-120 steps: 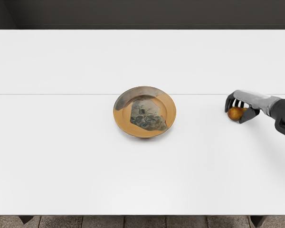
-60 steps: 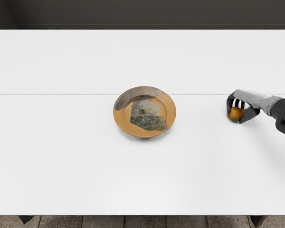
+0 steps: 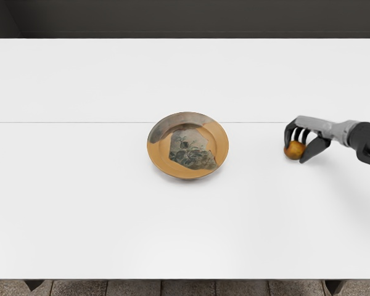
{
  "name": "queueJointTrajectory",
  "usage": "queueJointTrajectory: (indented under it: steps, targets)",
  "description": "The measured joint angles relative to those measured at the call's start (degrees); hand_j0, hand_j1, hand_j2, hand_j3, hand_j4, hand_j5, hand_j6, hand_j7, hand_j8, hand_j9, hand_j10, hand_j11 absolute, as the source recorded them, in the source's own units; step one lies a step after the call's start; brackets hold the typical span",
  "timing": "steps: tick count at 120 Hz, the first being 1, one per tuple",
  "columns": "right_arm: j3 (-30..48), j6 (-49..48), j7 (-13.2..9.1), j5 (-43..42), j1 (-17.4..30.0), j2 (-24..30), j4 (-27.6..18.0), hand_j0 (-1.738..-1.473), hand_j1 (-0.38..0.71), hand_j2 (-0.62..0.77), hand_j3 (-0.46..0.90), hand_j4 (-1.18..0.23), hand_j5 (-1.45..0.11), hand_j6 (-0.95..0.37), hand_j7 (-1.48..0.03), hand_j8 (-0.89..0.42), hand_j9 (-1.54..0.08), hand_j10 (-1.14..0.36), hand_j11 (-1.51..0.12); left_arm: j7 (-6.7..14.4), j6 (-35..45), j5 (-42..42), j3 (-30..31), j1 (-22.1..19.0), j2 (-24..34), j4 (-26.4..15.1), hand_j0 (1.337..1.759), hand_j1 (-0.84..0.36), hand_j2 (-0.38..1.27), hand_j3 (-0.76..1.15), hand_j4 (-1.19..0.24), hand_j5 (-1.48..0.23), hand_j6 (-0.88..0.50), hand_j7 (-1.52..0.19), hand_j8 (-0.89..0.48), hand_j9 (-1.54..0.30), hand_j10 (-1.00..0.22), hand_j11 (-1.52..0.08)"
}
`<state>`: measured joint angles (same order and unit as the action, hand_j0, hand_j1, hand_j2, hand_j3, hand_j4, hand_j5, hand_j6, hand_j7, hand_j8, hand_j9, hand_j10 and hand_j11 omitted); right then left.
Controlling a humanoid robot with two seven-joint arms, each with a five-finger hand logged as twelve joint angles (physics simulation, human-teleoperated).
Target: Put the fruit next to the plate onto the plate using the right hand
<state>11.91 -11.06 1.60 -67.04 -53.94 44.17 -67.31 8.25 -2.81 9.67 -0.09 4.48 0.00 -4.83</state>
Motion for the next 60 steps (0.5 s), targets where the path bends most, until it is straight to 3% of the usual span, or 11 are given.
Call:
queueJointTrajectory:
  steps: [60]
  targets:
    - [0.6, -10.6, 0.3, 12.9, -5.3, -0.8, -0.6, -1.656, 0.32, 0.35, 0.00, -0.72, -1.13, -0.39, -1.06, -0.43, -1.11, -0.59, -1.10, 0.0, 0.0, 0.0, 0.0, 0.0, 0.0, 0.0, 1.658, 0.32, 0.00, 0.00, -0.02, -0.03, -0.02, -0.03, -0.02, -0.03, -0.02, -0.03]
